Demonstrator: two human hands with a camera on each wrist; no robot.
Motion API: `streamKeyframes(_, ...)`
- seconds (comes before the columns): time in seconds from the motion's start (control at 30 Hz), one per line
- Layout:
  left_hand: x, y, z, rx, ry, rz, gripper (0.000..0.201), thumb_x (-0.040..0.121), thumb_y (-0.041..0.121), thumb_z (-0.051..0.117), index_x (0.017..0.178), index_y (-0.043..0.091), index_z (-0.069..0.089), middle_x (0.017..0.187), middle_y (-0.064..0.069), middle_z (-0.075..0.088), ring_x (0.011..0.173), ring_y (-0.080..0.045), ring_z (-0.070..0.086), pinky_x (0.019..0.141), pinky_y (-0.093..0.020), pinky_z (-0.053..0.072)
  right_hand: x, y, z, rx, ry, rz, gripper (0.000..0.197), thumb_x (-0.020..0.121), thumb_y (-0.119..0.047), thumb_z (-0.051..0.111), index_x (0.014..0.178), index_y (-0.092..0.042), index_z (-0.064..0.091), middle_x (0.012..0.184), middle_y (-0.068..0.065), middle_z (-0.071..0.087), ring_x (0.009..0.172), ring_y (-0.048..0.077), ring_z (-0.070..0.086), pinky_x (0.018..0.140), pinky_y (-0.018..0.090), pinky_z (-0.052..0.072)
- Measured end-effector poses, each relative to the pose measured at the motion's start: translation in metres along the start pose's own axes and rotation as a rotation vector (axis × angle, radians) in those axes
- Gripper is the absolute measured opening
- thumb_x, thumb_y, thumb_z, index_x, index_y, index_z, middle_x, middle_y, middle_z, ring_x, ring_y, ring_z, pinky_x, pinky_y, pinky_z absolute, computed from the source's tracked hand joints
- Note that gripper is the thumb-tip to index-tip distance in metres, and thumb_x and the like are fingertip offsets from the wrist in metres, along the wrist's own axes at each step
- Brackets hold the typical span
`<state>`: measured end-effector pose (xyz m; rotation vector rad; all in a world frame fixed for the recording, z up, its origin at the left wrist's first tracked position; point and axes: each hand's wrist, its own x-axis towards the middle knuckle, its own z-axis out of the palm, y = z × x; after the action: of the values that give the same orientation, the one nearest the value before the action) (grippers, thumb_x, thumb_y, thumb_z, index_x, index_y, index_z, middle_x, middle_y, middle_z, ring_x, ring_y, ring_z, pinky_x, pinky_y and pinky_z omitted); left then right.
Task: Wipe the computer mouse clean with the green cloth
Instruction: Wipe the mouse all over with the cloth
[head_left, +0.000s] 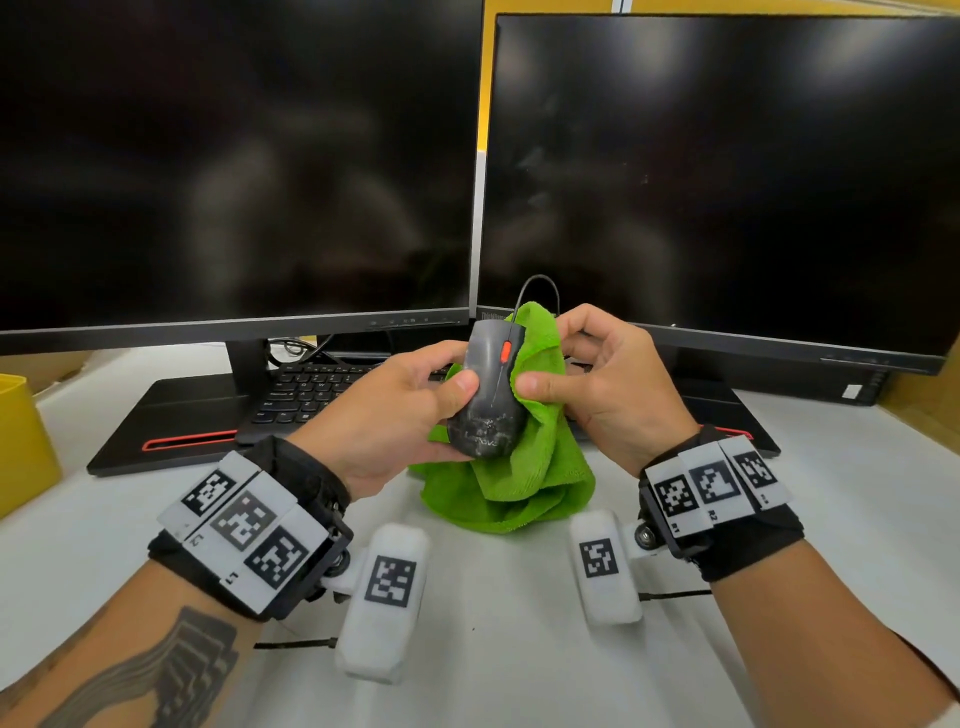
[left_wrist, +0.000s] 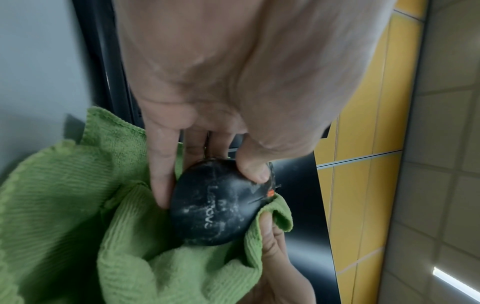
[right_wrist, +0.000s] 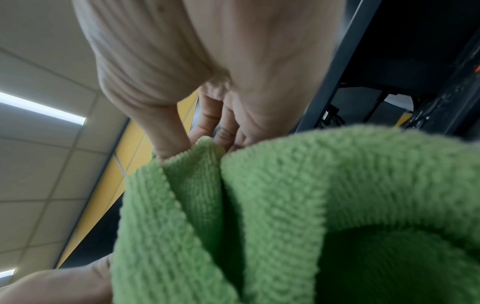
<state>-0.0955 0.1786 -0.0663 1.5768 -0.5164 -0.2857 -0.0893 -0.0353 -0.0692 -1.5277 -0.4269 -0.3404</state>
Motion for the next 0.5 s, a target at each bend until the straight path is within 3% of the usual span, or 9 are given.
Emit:
streamKeyframes(0.13, 0.0, 0.001, 0.0, -0.005, -0.001, 0.007, 0.034, 0.112, 0.018, 0.045, 0.141, 0.024, 0.062, 0.129, -0.014, 0.076, 0.121, -0.03, 0.073, 0.103, -0.053, 0.059, 0.0, -0.001, 0.004, 0.031, 0.085, -0.008, 0.034, 0.068, -0.018, 0.089, 0.092, -0.004, 0.07, 0.098, 0.028, 0.074, 0.09, 0.044, 0.071, 0.086, 0.057, 0.06)
streamKeyframes(0.33, 0.001, 0.004, -0.001, -0.039, 0.064, 0.004, 0.032, 0.113, 0.02, 0.045, 0.136, 0.023, 0.066, 0.131, -0.014, 0.074, 0.12, -0.031, 0.073, 0.098, -0.05, 0.062, 0.003, -0.007, 0.004, 0.127, 0.152, 0.037, 0.006, 0.095, -0.001, 0.066, 0.094, -0.004, 0.061, 0.082, 0.01, 0.073, 0.077, 0.021, 0.071, 0.069, 0.039, 0.06)
streamKeyframes(0.43, 0.002, 0.006, -0.004, -0.127, 0.126, -0.028, 0.03, 0.113, 0.022, 0.045, 0.13, 0.018, 0.069, 0.126, -0.013, 0.076, 0.116, -0.031, 0.075, 0.092, -0.045, 0.065, 0.003, -0.012, -0.004, 0.148, 0.175, 0.011, 0.013, 0.095, 0.006, 0.061, 0.095, -0.007, 0.063, 0.081, 0.01, 0.073, 0.077, 0.023, 0.072, 0.066, 0.038, 0.059)
streamKeyframes(0.5, 0.002, 0.007, -0.005, -0.191, 0.162, -0.057, 0.03, 0.113, 0.025, 0.045, 0.125, 0.015, 0.071, 0.121, -0.011, 0.079, 0.108, -0.028, 0.077, 0.085, -0.041, 0.066, 0.003, -0.015, -0.006, 0.133, 0.161, -0.021, 0.021, 0.088, 0.011, 0.063, 0.102, -0.005, 0.068, 0.088, 0.014, 0.074, 0.082, 0.029, 0.072, 0.073, 0.045, 0.061)
